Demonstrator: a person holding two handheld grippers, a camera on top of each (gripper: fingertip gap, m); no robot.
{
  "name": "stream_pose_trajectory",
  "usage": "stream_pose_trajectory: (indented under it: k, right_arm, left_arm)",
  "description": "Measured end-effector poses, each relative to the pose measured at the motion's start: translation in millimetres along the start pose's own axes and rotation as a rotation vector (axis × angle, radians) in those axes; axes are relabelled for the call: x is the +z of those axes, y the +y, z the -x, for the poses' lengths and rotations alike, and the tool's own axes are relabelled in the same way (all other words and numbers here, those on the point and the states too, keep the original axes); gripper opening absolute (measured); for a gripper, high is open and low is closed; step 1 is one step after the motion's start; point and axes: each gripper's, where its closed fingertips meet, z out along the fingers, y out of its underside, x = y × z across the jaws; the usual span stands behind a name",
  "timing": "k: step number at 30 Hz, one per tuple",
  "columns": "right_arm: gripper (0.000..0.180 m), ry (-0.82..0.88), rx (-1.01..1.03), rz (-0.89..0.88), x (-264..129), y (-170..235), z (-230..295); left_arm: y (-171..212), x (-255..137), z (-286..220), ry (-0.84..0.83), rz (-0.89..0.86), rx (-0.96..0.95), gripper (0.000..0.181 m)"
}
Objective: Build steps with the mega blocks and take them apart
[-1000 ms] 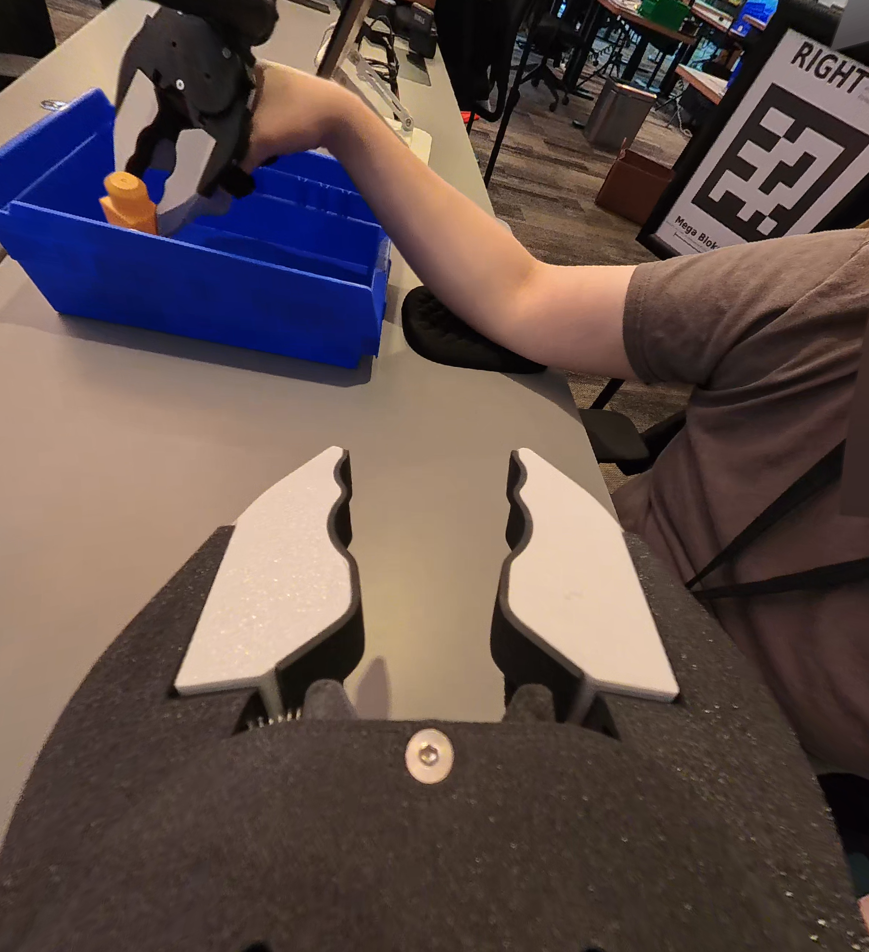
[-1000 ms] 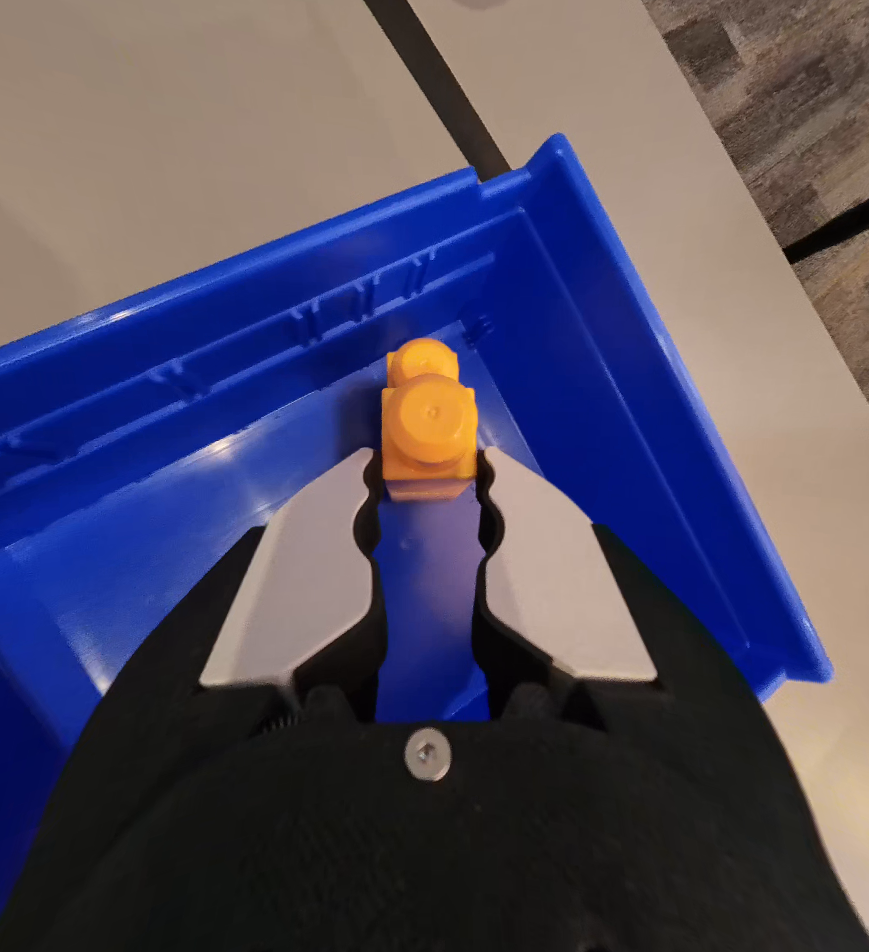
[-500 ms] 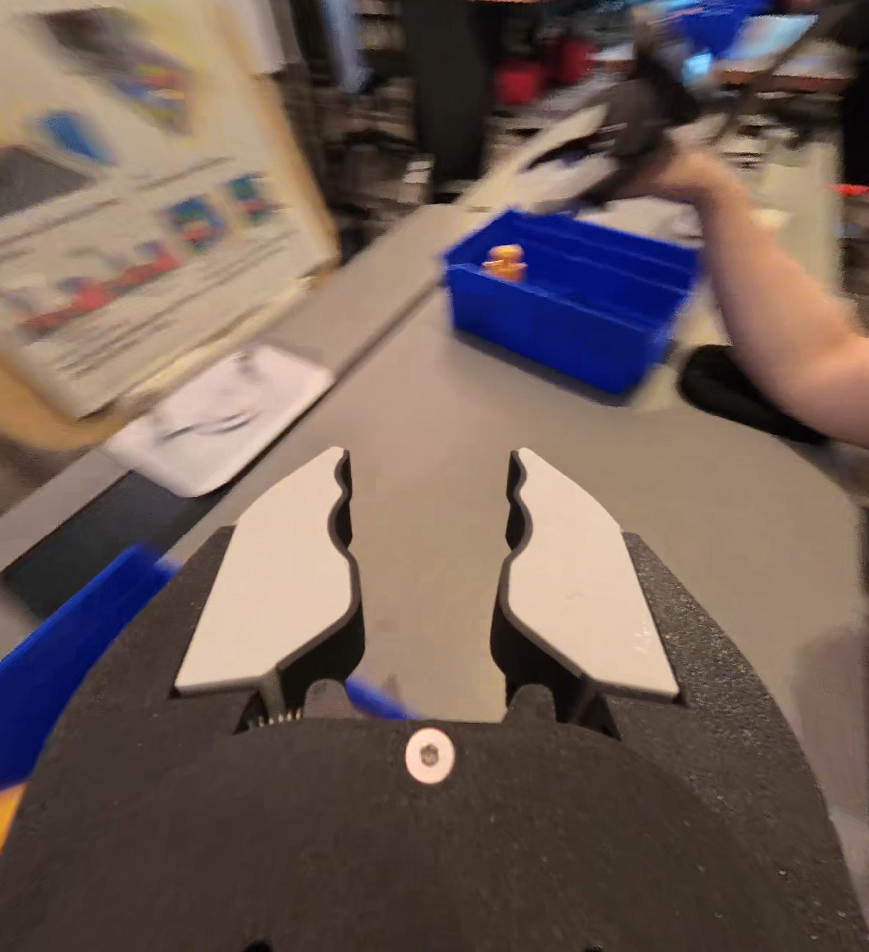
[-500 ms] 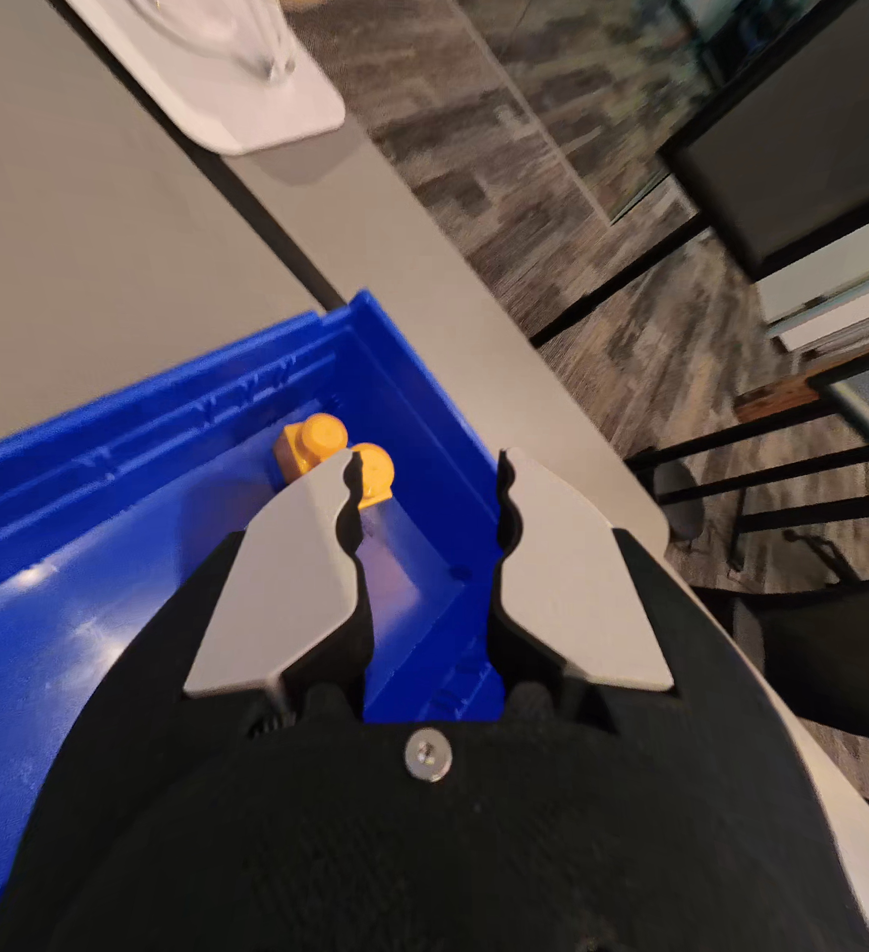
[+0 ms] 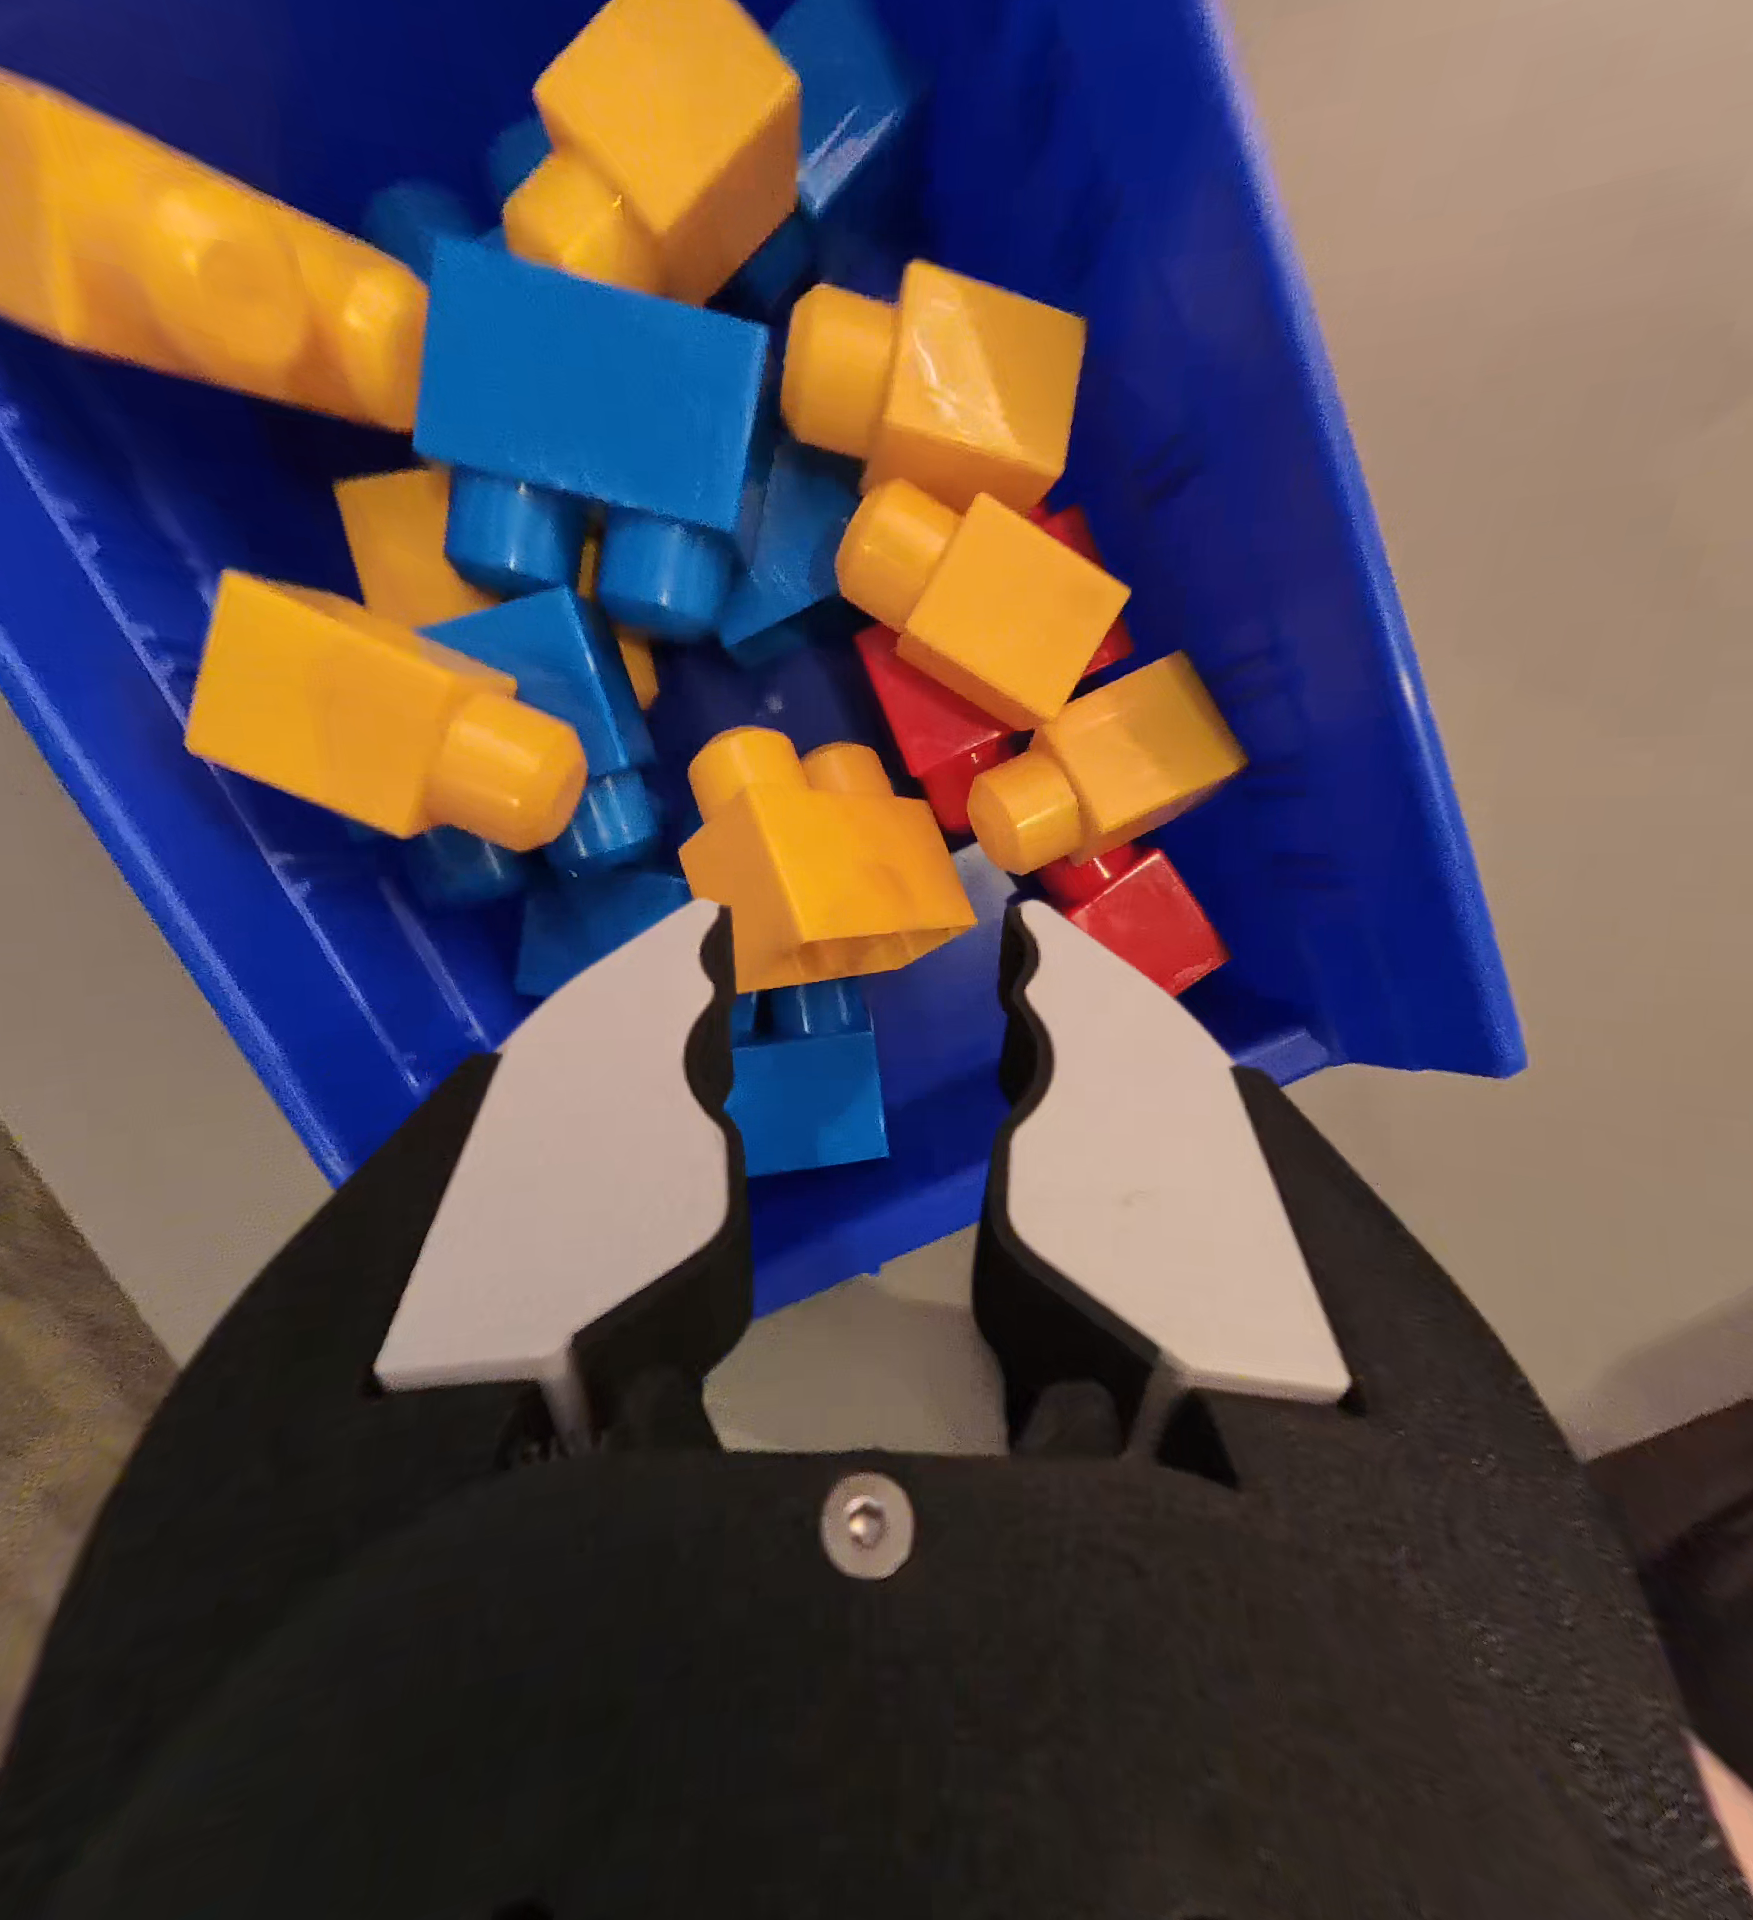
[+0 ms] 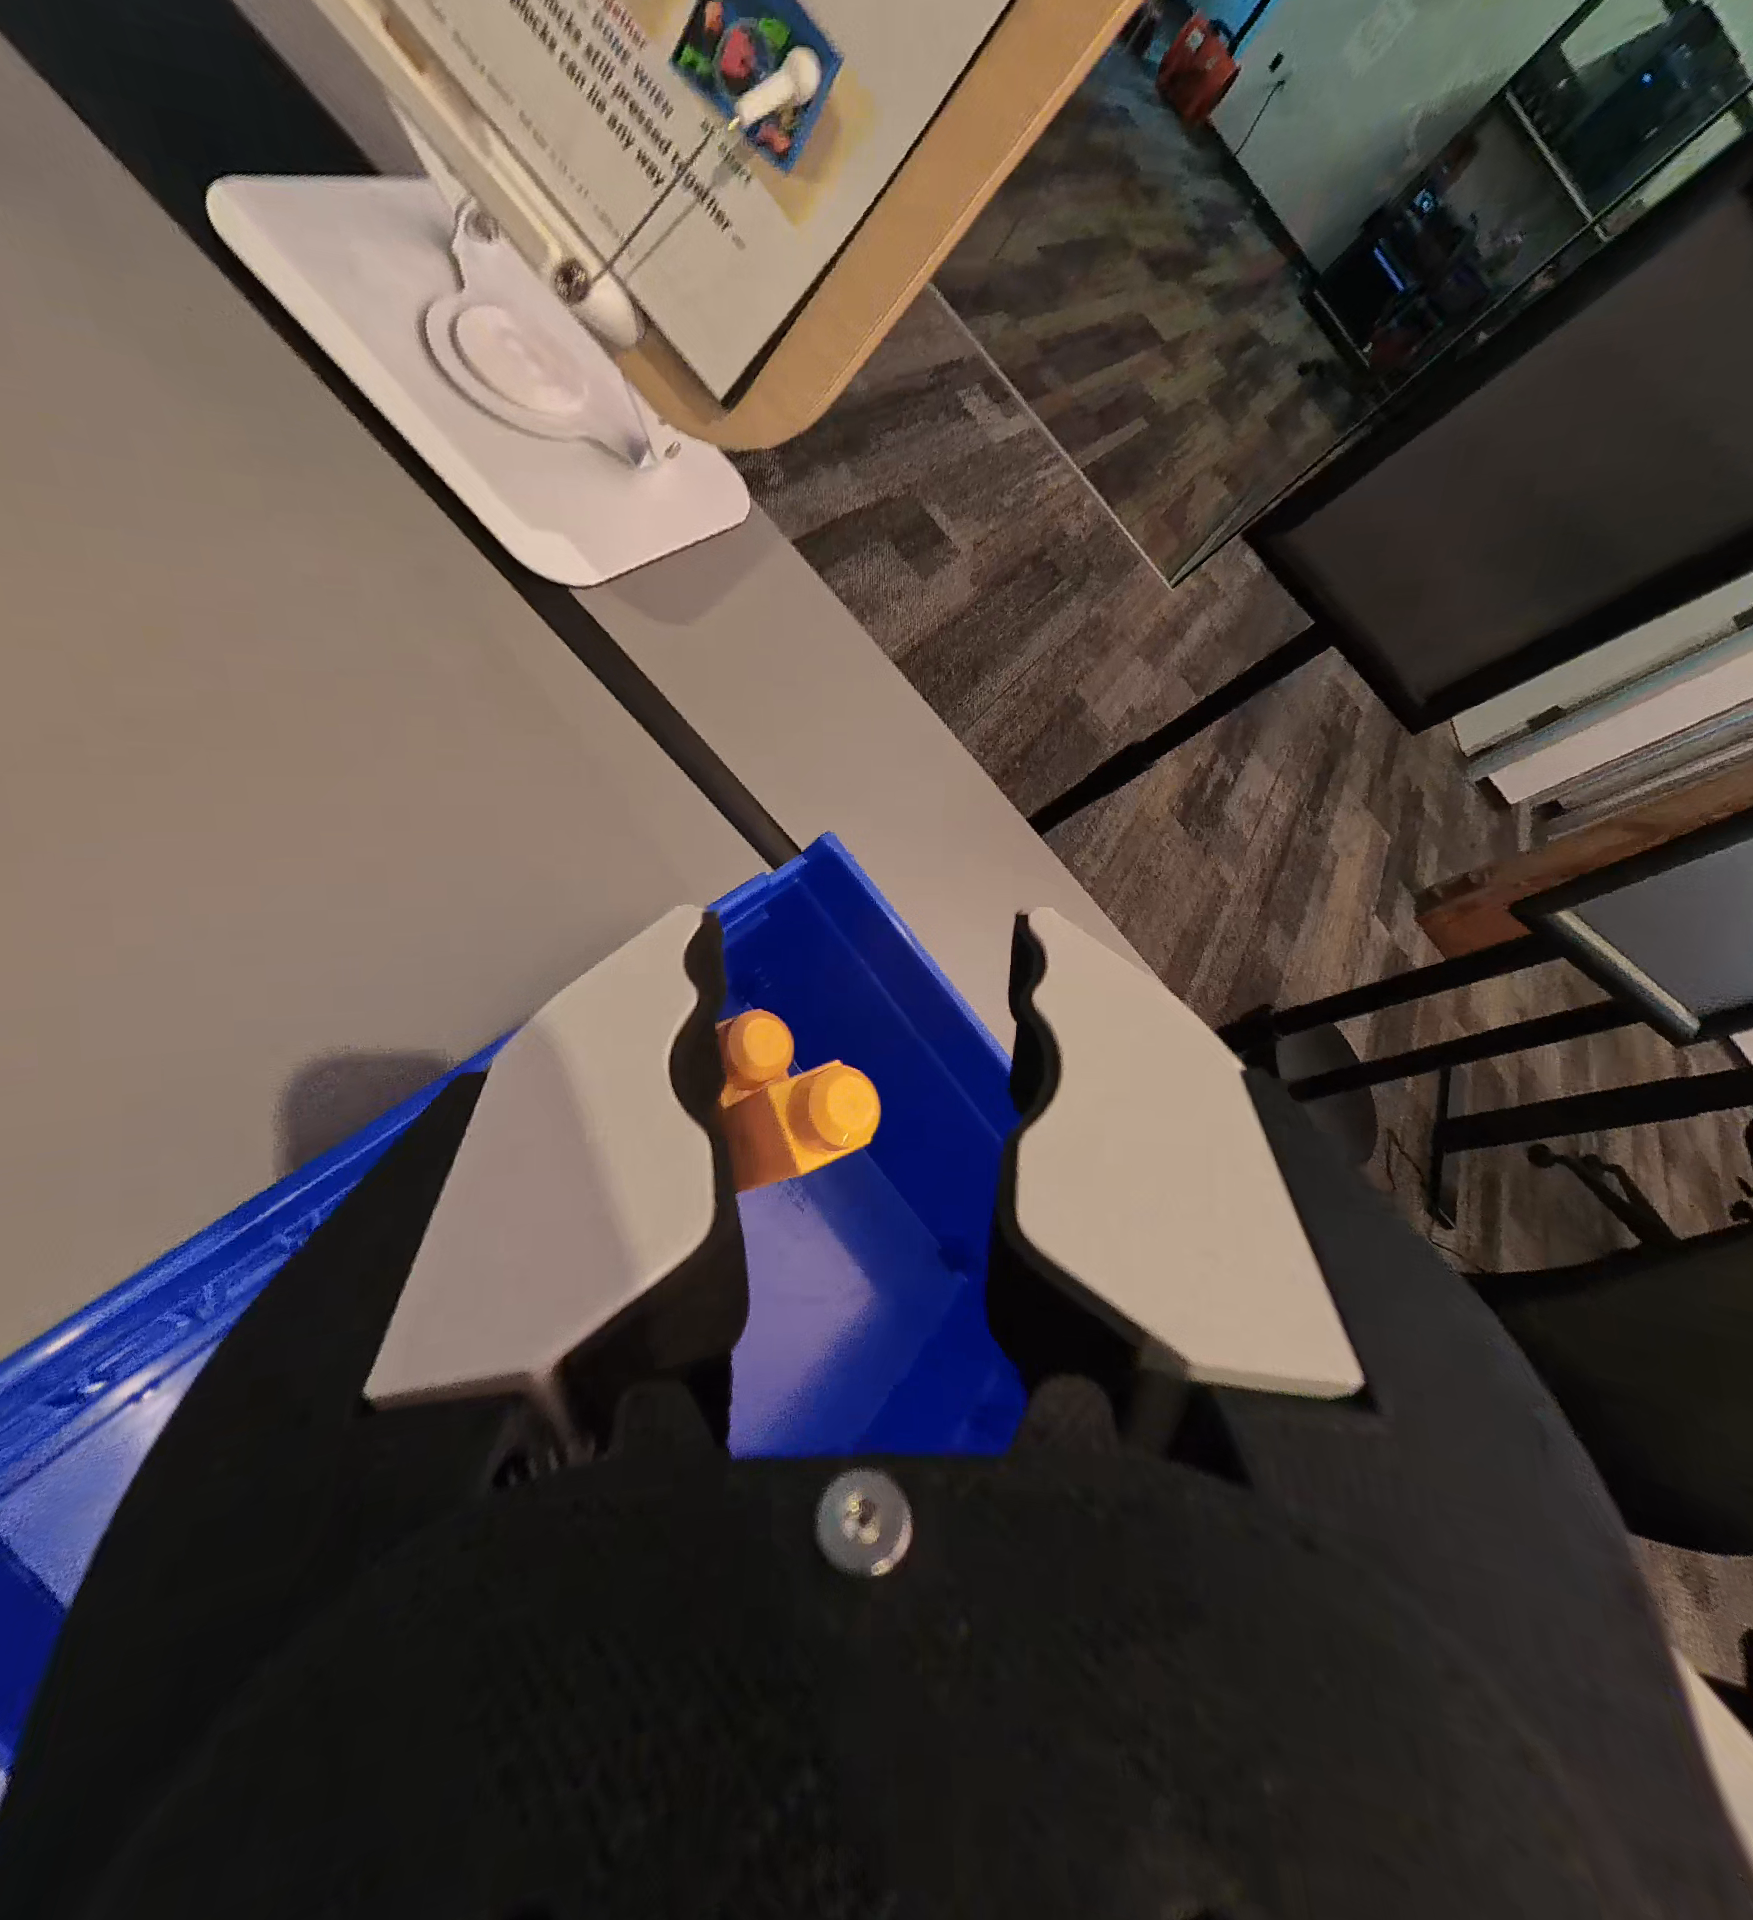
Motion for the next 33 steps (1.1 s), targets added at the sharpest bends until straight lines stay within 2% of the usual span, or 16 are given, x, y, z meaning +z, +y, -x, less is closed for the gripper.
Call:
stream_pose_trajectory:
  k: [4, 11, 22, 27, 33]
  right_arm:
    - [0.055, -0.005, -0.041, 0.050, 7.0, 6.1, 5.5]
    - [0.055, -0.025, -0.077, 0.066, 10.5, 6.1, 13.6]
    - [0.055, -0.046, -0.169, 0.150, 22.7, 16.2, 26.8]
    - [0.055, -0.055, -0.182, 0.165, 24.8, 19.0, 29.3]
    - [0.055, -0.056, -0.189, 0.183, 27.9, 22.7, 29.7]
  left_arm:
    - [6.1, 6.8, 18.8, -0.025, 0.029, -0.131, 0.050]
    - [17.5, 26.6, 31.9, 0.068, 0.070, -0.349, 0.054]
    - [23.4, 46.7, 18.0, 0.137, 0.185, -0.399, 0.059]
    - [20.9, 52.4, 17.8, 0.118, 0.208, -0.381, 0.045]
    - [31.4, 40.8, 9.0, 0.154, 0.253, -0.308, 0.042]
